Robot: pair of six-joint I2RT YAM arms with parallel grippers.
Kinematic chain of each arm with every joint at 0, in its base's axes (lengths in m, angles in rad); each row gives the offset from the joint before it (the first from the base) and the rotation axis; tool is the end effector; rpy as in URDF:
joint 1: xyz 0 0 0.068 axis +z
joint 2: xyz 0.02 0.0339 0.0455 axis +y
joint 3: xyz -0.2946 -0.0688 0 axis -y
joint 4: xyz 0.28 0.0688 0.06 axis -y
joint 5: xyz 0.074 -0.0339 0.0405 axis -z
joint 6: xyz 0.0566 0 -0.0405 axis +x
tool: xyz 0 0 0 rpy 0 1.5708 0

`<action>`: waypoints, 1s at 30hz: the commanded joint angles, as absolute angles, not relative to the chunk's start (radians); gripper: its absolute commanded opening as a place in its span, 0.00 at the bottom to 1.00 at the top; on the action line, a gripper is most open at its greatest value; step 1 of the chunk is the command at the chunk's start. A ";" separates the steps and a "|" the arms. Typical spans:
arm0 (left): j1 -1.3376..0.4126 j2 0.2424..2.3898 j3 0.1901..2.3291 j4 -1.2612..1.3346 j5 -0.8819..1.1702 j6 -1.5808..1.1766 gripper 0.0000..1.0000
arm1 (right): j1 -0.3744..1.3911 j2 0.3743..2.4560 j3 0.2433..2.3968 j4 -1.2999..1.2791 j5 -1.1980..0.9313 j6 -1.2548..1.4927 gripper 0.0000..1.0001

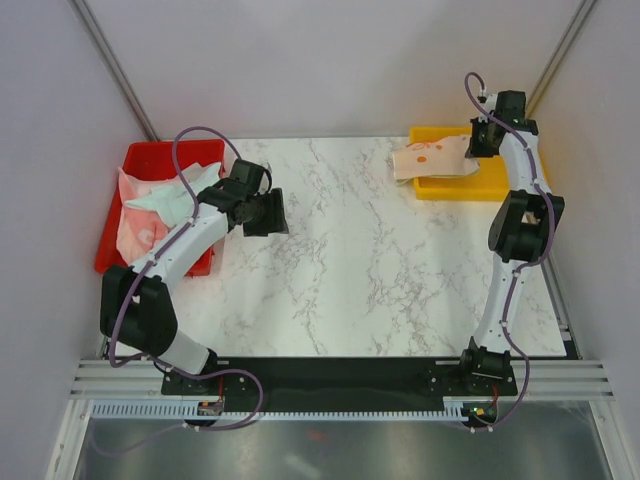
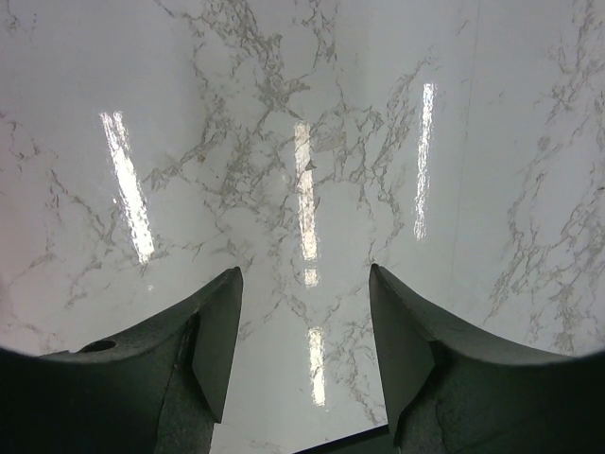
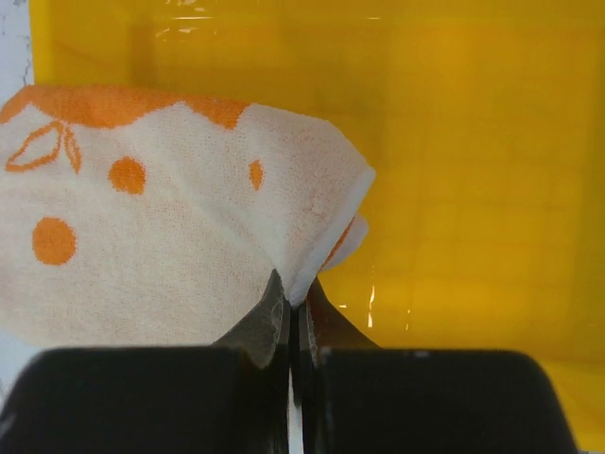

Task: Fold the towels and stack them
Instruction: Neatly place the folded towel into the bin

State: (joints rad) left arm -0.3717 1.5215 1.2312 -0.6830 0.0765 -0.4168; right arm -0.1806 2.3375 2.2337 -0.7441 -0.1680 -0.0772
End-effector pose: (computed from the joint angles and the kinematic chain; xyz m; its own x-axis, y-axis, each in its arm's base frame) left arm 0.3379 -0.1364 0.2772 -0.8672 -0.0952 -0.4888 0.0559 0.9567 -0.2855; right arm 0.5870 -0.0976 0.2590 -0.7408 0.0580 -0.6693 0.0112 0.9972 0.0740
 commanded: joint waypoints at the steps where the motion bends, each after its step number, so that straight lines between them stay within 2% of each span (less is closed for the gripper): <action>1: -0.373 1.528 1.269 -0.678 0.097 -0.377 0.64 | -0.204 2.378 2.315 -0.741 -0.181 -0.118 0.00; 6: -0.373 1.528 1.272 -0.678 0.103 -0.373 0.68 | -0.227 2.395 2.327 -0.736 -0.175 -0.137 0.00; 30: -0.373 1.522 1.293 -0.661 0.173 -0.374 0.71 | -0.258 2.483 2.384 -0.643 -0.098 -0.175 0.01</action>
State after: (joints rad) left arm -0.3717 1.5288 1.2510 -0.6788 0.1585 -0.4091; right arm -0.2520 2.4706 2.3348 -0.7094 -0.1287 -0.1616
